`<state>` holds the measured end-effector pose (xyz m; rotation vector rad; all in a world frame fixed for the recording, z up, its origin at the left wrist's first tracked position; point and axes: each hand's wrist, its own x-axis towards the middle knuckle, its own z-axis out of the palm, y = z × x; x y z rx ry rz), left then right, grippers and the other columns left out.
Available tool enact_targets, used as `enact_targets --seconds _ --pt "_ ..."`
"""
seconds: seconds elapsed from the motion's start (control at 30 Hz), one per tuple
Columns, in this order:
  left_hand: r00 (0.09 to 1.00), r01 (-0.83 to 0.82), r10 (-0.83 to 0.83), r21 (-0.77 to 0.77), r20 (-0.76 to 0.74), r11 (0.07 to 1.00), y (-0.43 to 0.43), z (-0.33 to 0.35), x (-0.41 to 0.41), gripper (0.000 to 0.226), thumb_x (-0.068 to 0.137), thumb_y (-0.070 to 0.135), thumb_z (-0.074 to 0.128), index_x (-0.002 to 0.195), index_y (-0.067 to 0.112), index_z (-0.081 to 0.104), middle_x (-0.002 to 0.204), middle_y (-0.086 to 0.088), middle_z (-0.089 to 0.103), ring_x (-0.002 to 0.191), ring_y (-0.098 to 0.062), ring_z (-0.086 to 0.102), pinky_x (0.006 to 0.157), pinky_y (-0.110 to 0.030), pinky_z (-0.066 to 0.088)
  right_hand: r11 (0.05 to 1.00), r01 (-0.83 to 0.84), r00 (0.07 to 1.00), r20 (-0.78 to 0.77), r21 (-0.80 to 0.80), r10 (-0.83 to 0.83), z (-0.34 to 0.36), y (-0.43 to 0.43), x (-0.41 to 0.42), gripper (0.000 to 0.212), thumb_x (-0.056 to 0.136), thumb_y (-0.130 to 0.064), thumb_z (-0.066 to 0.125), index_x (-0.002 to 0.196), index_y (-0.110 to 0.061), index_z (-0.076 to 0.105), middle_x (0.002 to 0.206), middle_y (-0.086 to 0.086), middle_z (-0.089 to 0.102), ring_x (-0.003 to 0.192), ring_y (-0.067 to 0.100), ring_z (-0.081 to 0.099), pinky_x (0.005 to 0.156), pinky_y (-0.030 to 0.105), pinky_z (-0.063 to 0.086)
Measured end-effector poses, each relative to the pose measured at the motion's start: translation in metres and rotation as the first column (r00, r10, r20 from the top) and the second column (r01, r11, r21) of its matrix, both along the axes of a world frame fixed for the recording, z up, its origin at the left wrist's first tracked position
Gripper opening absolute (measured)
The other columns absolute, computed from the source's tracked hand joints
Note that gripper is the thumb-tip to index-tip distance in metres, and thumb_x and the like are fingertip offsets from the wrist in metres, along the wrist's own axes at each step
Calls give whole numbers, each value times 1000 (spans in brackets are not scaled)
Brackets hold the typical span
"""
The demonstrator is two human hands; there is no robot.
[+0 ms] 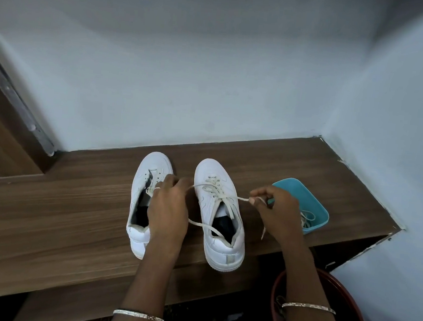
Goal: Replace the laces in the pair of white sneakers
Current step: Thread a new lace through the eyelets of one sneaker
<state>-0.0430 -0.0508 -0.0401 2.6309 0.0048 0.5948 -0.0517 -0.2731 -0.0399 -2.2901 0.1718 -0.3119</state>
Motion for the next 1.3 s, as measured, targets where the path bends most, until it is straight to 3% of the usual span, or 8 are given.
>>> enact_targets --seconds 0.17,0.3,0.5,0.7,0.87,1.03,1.2,1.3 --pt "987 -16 14 -13 -159 1000 2 1 0 16 92 20 63 107 19 68 95 -7 68 88 -30 66 65 -33 43 978 -206 958 -201 -2 202 2 -1 -4 32 82 -55 72 69 -25 73 61 -9 69 58 7 65 64 29 56" --pt "909 -8 -41 -116 -416 993 -6 -4 -1 45 95 58 48 90 14 57 77 -6 66 76 -26 63 64 -33 42 984 -159 976 -161 -77 145 1 -3 -4 42 83 -58 69 61 -23 71 52 -8 63 52 5 59 58 27 50" --pt "847 -48 -125 -309 -516 950 -8 -9 0 20 94 26 56 107 14 65 87 -6 73 77 -26 70 80 -41 56 998 -67 996 -58 8 67 -1 -1 0 34 88 -48 69 67 -21 71 61 -4 69 62 9 67 73 37 59" --pt "674 -112 -219 -391 -705 914 -14 -1 -8 34 103 31 42 91 4 58 45 0 57 31 -8 49 40 -18 38 996 -22 999 -24 90 24 1 2 -1 31 89 -47 68 71 -21 72 63 -5 71 59 4 68 74 33 60" --pt "914 -169 88 -174 -395 970 -15 0 -9 13 97 17 51 103 5 51 94 -15 65 92 -36 63 65 -37 37 995 -17 1000 -9 97 18 2 4 0 31 89 -45 68 73 -19 73 63 -5 71 57 4 68 71 30 59" --pt "977 -203 184 -213 -107 956 -13 4 -8 19 91 6 51 110 7 51 89 -11 66 84 -32 64 64 -34 34 995 13 1000 -4 95 -13 2 4 0 30 89 -43 68 74 -18 72 64 -5 71 58 3 67 70 26 58" --pt "974 179 -221 -441 -44 879 -16 10 -9 20 80 30 61 99 25 56 86 8 61 75 -12 60 64 -35 51 967 -124 991 -19 223 131 3 7 0 10 84 -24 77 94 -24 74 87 -11 74 84 1 68 79 24 56" --pt "895 245 -347 -341 -281 908 -22 11 -15 54 66 46 63 115 30 46 107 7 55 88 -19 61 74 -39 54 849 -337 889 -159 408 429 5 12 -1 53 76 -14 78 123 -33 63 122 -11 65 115 7 60 97 32 51"
